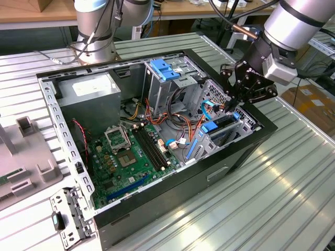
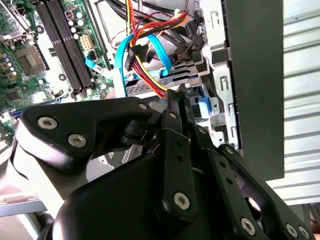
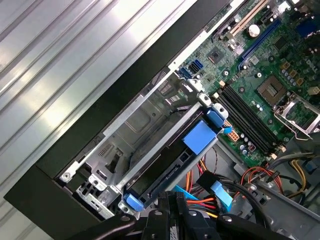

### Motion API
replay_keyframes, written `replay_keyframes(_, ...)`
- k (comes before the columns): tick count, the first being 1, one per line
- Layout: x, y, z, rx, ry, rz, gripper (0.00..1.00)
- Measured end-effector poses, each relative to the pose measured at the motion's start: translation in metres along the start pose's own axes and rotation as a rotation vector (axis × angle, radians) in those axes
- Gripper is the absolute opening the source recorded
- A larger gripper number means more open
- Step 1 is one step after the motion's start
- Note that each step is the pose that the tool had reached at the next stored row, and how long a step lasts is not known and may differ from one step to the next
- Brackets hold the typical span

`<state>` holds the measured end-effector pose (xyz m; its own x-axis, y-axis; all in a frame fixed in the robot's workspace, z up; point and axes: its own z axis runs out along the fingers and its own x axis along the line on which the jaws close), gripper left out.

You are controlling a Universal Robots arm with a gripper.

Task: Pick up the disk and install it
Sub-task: 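Insert the first disk wire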

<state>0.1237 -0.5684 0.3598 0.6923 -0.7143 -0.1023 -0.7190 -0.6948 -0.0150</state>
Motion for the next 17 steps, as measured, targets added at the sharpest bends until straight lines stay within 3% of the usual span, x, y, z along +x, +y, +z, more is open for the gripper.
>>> replay_keyframes(5,0.0019,0.0053,0.0029,-0.0014,0.0019,0.004,0.16)
replay_keyframes(10,-0.0056,0.0137,0.0039,-0.0015,0.0022,0.005,0.16)
replay_keyframes(12,-0.0060,0.0141,0.0039,-0.0017,0.0023,0.005,0.16)
replay_keyframes(17,-0.0060,0.0141,0.0040,0.0026,0.0049,0.063,0.16)
